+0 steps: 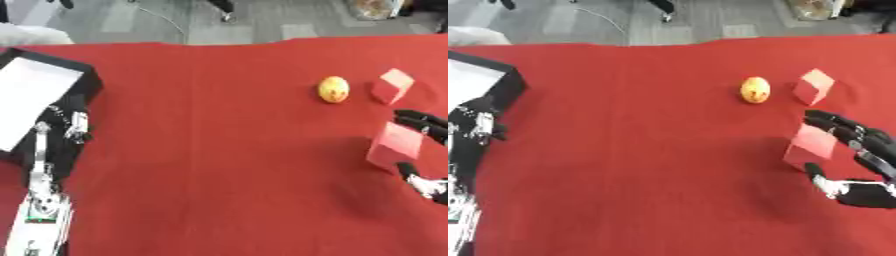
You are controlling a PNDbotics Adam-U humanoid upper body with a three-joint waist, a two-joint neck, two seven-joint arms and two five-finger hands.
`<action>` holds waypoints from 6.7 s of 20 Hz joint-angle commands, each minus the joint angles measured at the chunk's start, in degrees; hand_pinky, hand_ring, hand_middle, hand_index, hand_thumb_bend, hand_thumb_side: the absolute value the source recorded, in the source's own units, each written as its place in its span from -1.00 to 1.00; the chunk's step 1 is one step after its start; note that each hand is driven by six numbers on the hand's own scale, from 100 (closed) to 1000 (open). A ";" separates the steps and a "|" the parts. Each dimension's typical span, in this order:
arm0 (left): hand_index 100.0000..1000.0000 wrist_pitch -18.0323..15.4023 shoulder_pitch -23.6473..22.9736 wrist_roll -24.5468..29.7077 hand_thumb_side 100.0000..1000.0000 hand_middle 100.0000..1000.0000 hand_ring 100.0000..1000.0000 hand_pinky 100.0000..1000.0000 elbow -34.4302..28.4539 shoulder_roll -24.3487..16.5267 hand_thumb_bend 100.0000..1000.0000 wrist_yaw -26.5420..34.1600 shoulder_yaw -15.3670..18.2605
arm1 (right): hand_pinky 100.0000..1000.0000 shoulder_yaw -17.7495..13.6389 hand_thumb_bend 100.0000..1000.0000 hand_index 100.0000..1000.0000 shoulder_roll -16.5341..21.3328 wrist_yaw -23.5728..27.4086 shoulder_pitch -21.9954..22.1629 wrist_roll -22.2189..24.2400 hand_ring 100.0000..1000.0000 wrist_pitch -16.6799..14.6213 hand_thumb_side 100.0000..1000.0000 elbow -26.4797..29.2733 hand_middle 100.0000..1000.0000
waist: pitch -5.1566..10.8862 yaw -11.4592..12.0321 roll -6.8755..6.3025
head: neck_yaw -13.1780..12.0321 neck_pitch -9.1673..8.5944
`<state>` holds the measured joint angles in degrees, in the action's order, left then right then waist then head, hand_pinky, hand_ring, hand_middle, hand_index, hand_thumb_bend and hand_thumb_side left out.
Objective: Pick up the objects with one hand, pass them to the other hand, and then place them into the box on the other side of the table.
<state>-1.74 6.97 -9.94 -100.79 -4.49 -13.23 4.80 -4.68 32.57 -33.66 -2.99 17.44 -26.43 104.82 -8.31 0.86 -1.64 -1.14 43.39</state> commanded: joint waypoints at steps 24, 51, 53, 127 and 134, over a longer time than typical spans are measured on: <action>0.44 -0.15 0.39 0.47 0.24 -0.03 -0.24 -0.29 -1.01 -0.48 -0.82 -0.18 0.17 | 0.79 1.19 -0.96 1.00 4.14 -5.17 -2.02 -0.50 0.94 -1.36 0.17 -7.33 0.92 | 0.94 0.45 -0.09 | 1.05 -0.30; 0.44 -0.25 0.86 0.78 0.24 -0.04 -0.24 -0.29 -1.01 -0.29 -0.82 -0.10 0.05 | 0.77 0.94 -0.97 0.98 6.18 -7.44 -2.70 -2.85 0.88 0.49 0.20 -12.26 0.85 | 0.53 1.36 -0.14 | 1.63 -0.52; 0.44 -0.27 0.89 0.80 0.24 -0.04 -0.24 -0.29 -1.01 -0.29 -0.82 -0.08 0.03 | 0.77 1.07 -0.98 0.98 6.25 -7.29 -2.80 -2.23 0.88 0.14 0.21 -12.35 0.85 | 0.52 1.42 -0.18 | 1.71 -0.56; 0.49 -17.60 34.21 24.73 0.24 0.01 -0.21 -0.22 15.78 2.88 -0.86 6.99 -24.63 | 0.22 8.43 -1.00 -0.33 5.10 65.50 -23.37 -0.39 0.44 29.68 -0.68 9.78 -0.15 | 0.95 17.56 1.21 | 11.44 -1.82; 0.50 -18.68 32.85 21.33 0.16 0.04 -0.17 -0.19 9.48 2.12 -0.82 6.84 -24.40 | 0.19 12.24 -1.00 -0.33 3.78 66.19 -22.82 3.48 0.45 38.17 -0.53 4.93 -0.16 | 0.83 16.79 1.42 | 12.34 -1.86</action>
<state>-20.33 39.14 12.45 -89.39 -1.51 -6.45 -20.20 7.37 35.58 32.05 -25.15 20.16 10.48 110.26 -8.32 17.60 -0.99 10.97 41.67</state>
